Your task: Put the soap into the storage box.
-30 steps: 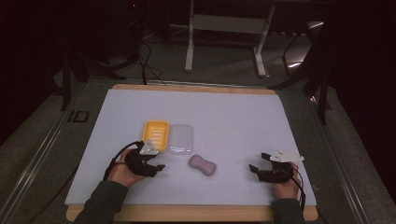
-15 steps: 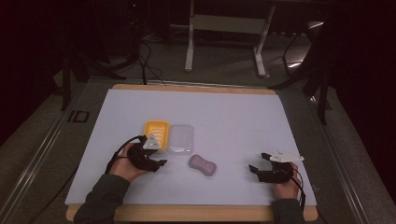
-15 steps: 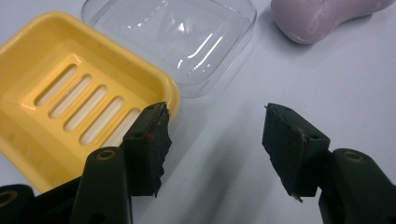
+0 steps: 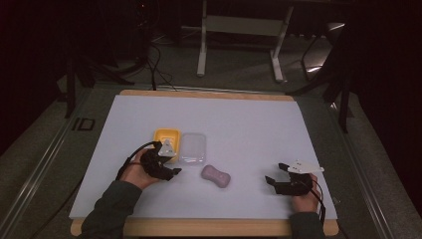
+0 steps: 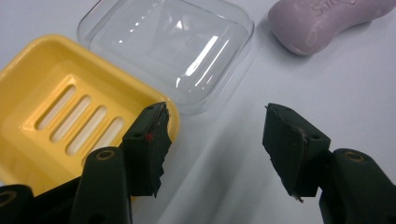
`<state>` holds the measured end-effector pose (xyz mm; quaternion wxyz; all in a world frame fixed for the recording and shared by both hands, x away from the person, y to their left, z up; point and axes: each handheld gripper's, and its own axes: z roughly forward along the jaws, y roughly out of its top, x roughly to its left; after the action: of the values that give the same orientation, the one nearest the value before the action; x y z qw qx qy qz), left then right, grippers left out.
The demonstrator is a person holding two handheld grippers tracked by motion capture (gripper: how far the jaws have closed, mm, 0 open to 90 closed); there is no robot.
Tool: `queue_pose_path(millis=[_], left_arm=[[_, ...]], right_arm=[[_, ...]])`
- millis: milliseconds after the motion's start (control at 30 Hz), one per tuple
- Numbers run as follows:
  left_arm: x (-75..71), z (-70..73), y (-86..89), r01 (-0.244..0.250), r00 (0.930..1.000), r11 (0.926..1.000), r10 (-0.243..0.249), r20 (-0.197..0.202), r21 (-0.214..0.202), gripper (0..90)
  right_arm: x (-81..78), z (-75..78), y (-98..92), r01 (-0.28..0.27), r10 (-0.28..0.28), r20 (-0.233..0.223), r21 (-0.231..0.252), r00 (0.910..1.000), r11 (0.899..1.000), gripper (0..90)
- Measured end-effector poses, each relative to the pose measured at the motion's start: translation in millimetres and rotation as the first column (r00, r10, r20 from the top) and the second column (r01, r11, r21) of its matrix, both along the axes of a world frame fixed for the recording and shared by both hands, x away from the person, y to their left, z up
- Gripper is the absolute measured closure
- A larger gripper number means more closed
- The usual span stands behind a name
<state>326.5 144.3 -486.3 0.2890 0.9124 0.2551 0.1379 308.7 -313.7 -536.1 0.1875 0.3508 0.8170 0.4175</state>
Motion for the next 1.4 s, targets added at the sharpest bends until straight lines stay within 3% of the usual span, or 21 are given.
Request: queue_pose_path(millis=[600, 767, 1400], left_arm=[[9.5, 10.6, -16.4, 0.071, 0.9973, 0.9961, -0.072, 0.015, 0.051, 40.7], [11.4, 11.9, -19.9, 0.081, 0.9965, 0.9955, -0.082, 0.018, 0.049, 40.3], [18.7, 17.8, -38.3, 0.151, 0.9877, 0.9854, -0.154, 0.029, 0.078, 39.0]], right_arm=[[-0.1, 0.0, 0.4, -0.005, 0.005, -0.001, -0.003, 1.0000, 1.000, 22.1], [-0.4, 0.1, 0.7, -0.007, 0.006, -0.001, -0.005, 1.0000, 1.000, 22.1], [-0.6, 0.0, 1.0, -0.013, 0.013, 0.002, -0.007, 0.9999, 1.000, 22.4]])
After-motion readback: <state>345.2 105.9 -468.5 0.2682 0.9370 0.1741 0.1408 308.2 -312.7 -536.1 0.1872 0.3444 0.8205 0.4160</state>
